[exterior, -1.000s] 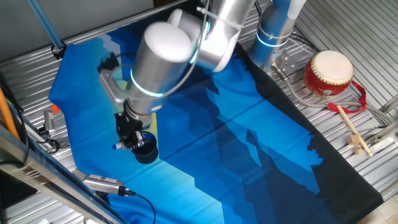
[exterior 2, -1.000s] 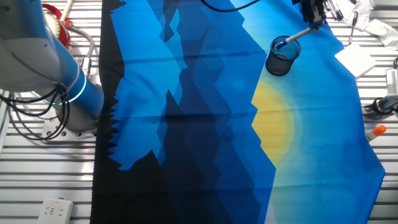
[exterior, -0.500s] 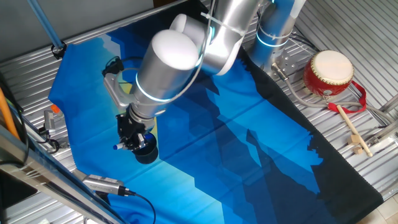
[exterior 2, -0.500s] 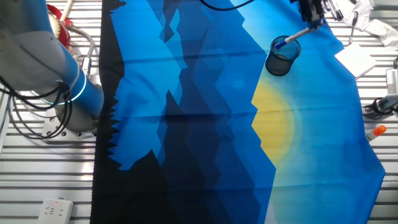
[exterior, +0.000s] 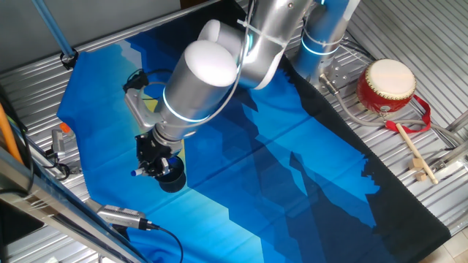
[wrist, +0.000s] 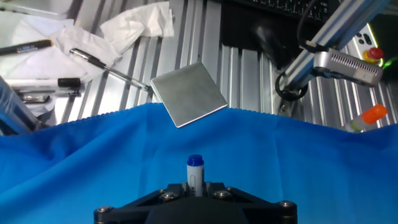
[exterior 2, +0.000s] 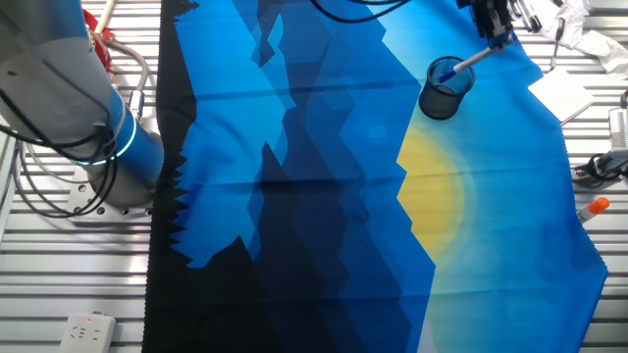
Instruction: Put the pen into the pen holder
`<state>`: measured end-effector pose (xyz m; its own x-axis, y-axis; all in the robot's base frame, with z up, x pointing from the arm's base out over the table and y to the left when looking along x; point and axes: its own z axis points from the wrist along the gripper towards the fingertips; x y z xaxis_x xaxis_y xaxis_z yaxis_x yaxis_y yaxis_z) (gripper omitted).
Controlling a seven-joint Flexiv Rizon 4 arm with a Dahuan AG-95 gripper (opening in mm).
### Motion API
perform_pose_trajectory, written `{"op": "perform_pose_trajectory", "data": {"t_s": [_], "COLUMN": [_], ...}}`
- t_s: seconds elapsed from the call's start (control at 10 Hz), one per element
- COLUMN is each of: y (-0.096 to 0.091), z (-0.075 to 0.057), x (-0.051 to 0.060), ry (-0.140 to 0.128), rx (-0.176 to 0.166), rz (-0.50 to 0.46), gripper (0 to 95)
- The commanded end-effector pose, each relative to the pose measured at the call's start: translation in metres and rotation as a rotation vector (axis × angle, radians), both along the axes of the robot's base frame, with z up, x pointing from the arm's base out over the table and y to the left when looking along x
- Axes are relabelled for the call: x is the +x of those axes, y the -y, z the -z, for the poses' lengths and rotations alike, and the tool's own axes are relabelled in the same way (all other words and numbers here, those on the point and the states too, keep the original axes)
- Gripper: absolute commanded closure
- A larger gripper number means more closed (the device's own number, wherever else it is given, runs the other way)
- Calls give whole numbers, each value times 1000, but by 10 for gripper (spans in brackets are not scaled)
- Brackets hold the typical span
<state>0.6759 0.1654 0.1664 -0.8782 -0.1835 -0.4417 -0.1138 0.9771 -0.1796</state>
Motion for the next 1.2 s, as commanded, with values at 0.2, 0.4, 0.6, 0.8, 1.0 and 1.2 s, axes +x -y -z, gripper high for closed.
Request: {"op": "perform_pose_trajectory", "data": {"t_s": [0.2, 0.4, 0.6, 0.8, 1.0, 1.2], "y": [4, 5, 5, 5, 5, 7], "z": [4, 5, 5, 5, 5, -2], "x": [6, 8, 8, 8, 7, 2], "ry": [32, 24, 3, -5, -11, -96], "rx": [-8, 1, 8, 9, 15, -7], "rz": [-14, 2, -26, -19, -16, 19], "gripper": [950, 950, 190, 0, 0, 760]}}
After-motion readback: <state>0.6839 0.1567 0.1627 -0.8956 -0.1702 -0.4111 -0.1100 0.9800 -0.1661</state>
